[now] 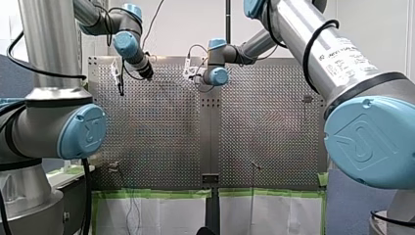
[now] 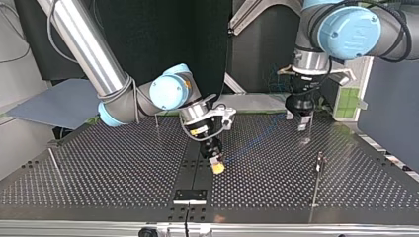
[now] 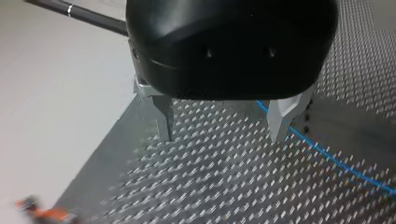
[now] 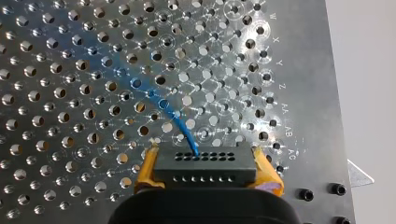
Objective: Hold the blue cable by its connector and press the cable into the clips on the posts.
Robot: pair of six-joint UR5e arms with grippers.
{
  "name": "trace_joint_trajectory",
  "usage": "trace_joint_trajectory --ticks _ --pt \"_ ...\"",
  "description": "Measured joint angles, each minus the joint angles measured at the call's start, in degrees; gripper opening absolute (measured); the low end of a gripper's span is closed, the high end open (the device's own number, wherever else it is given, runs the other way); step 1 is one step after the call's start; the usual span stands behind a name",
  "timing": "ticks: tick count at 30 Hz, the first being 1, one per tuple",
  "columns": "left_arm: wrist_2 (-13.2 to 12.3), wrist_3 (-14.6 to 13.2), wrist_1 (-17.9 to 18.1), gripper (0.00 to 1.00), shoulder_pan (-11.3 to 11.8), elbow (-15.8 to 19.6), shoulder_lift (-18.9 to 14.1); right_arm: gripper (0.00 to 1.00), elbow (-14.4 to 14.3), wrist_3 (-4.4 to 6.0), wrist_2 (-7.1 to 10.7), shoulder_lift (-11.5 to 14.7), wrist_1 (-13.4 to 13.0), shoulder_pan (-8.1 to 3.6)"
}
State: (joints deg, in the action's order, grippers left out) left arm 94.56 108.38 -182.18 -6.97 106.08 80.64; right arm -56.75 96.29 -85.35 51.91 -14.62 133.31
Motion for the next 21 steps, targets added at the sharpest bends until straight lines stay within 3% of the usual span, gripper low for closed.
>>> trace_joint_trajectory --ticks 9,16,21 --pt "-1.6 2.0 0.4 0.99 -4.1 0.0 1.8 0.00 0.0 -0.55 0.08 0.1 1.3 0.04" --pt "-1.6 2.1 0.7 0.99 -4.1 -0.8 2.9 0.00 0.0 -1.59 0.09 0.8 4.0 0.40" --pt "-1.0 1.9 0.7 0.99 -3.5 -1.1 3.0 0.00 -0.1 -1.94 0.09 2.8 4.9 0.74"
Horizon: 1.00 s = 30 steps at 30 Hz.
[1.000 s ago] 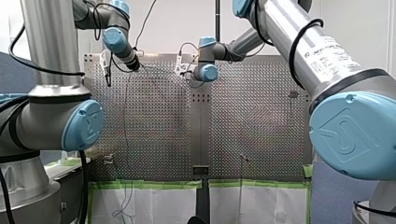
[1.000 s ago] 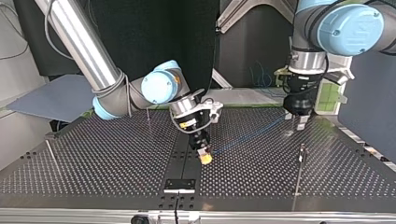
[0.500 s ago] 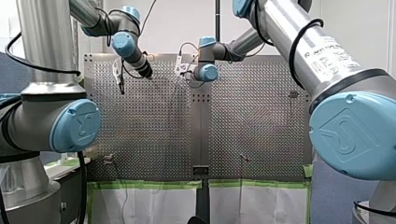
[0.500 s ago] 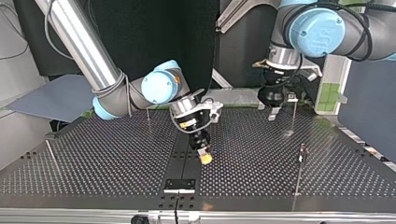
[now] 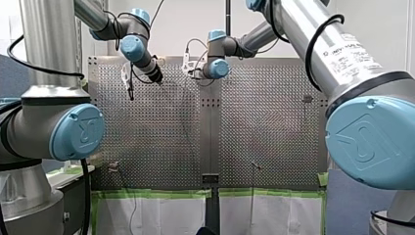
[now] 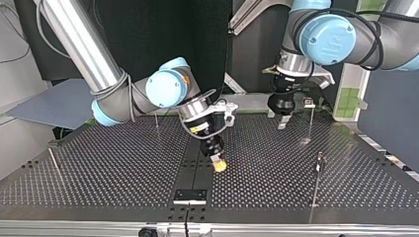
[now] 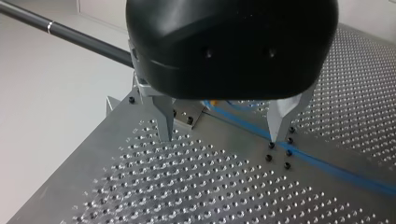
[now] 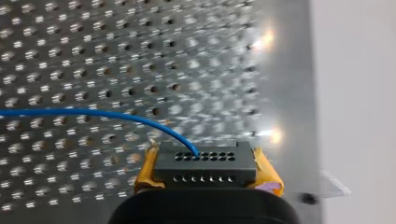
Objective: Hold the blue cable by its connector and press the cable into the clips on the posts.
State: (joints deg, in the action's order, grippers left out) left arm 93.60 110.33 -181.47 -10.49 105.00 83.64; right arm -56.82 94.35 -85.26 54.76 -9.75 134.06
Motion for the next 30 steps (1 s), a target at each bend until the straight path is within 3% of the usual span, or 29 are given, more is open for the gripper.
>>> trace_joint_trajectory --ticks 7,13,17,22,30 --pt "0.4 -0.4 0.0 0.99 0.7 -0.1 0.0 0.00 -0.7 -0.79 -0.34 2.9 2.0 0.79" --pt "0.7 -0.7 0.0 0.99 0.9 -0.2 0.0 0.00 -3.1 -1.51 -2.62 4.8 4.4 1.19" --pt "0.7 -0.9 0.0 0.99 1.0 -0.1 0.0 0.00 -5.4 -1.63 -4.17 5.1 4.8 1.46" --pt "0.6 -0.4 -0.2 0.99 1.1 -0.2 0.0 0.00 -7.7 -1.71 -4.89 5.2 4.9 1.93" --pt "-1.9 2.8 -0.7 0.99 1.7 -0.2 0.8 0.00 -8.4 -1.78 -5.09 5.2 4.7 2.17"
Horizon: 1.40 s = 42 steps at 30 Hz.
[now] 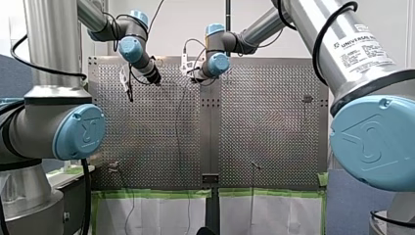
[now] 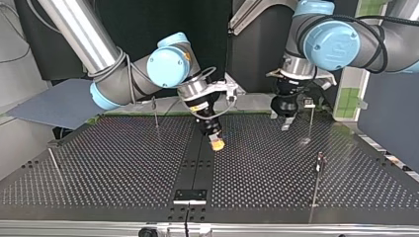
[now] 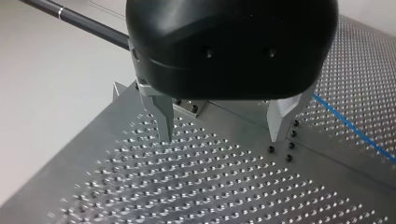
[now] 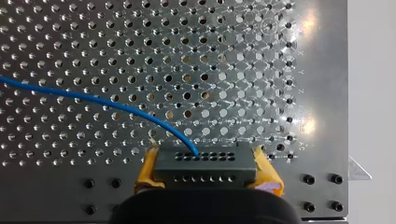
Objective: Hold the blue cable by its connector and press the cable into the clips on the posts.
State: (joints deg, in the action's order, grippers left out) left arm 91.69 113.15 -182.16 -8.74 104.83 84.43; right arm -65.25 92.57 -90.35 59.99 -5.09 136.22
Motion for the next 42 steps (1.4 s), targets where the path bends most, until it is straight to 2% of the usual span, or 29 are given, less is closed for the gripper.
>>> trace_joint_trajectory --ticks 14,24,42 --pt "-6.6 6.7 -0.7 0.99 1.3 -2.0 2.8 0.00 0.0 0.00 0.04 0.0 -0.1 -0.49" --pt "-11.8 11.8 -1.9 0.99 2.2 -2.6 6.9 0.00 0.0 0.00 0.05 0.0 -0.1 -0.56" --pt "-20.8 20.6 -0.3 0.99 2.7 -2.7 7.5 0.00 0.0 0.00 0.08 0.0 -0.1 -0.56"
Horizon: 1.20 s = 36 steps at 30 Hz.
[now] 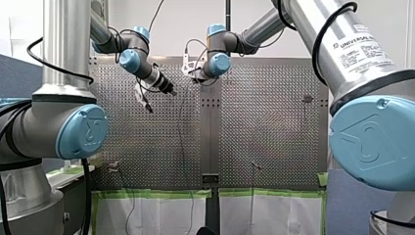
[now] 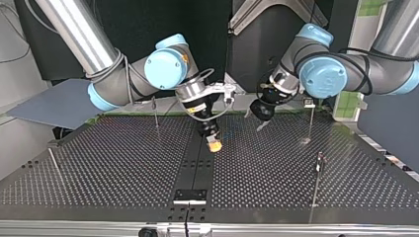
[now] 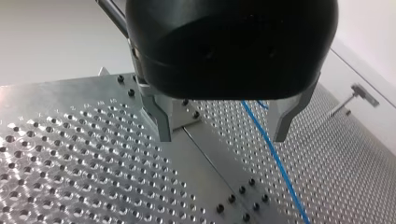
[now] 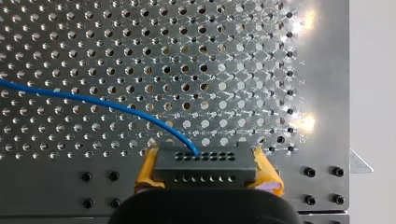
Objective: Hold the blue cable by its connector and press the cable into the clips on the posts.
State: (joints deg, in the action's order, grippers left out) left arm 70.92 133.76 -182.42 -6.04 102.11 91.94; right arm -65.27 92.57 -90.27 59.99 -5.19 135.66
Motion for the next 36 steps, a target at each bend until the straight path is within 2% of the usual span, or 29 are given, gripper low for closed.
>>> trace_joint_trajectory --ticks 8,12,19,24,29,36 --pt "-2.8 3.3 2.2 0.99 0.4 -0.7 1.1 0.00 0.0 0.05 0.00 0.0 0.0 -0.03" --pt "-3.2 3.5 2.4 0.99 0.5 -1.2 2.5 0.00 0.0 0.09 0.01 0.0 0.0 -0.02" --pt "-3.7 3.8 2.9 0.99 1.0 -1.6 3.0 0.00 0.0 0.10 0.00 0.0 -0.1 -0.01" --pt "-5.3 5.5 3.9 0.99 1.3 -2.2 3.1 0.00 0.0 0.07 0.00 0.0 -0.1 -0.07" --pt "-6.1 6.5 4.5 0.99 1.1 -2.3 3.2 0.00 0.0 0.08 -0.07 0.0 -0.2 -0.15" --pt "-6.3 6.5 4.4 0.99 0.7 -2.3 4.0 0.00 0.0 0.09 -0.06 0.0 -0.3 -0.18"
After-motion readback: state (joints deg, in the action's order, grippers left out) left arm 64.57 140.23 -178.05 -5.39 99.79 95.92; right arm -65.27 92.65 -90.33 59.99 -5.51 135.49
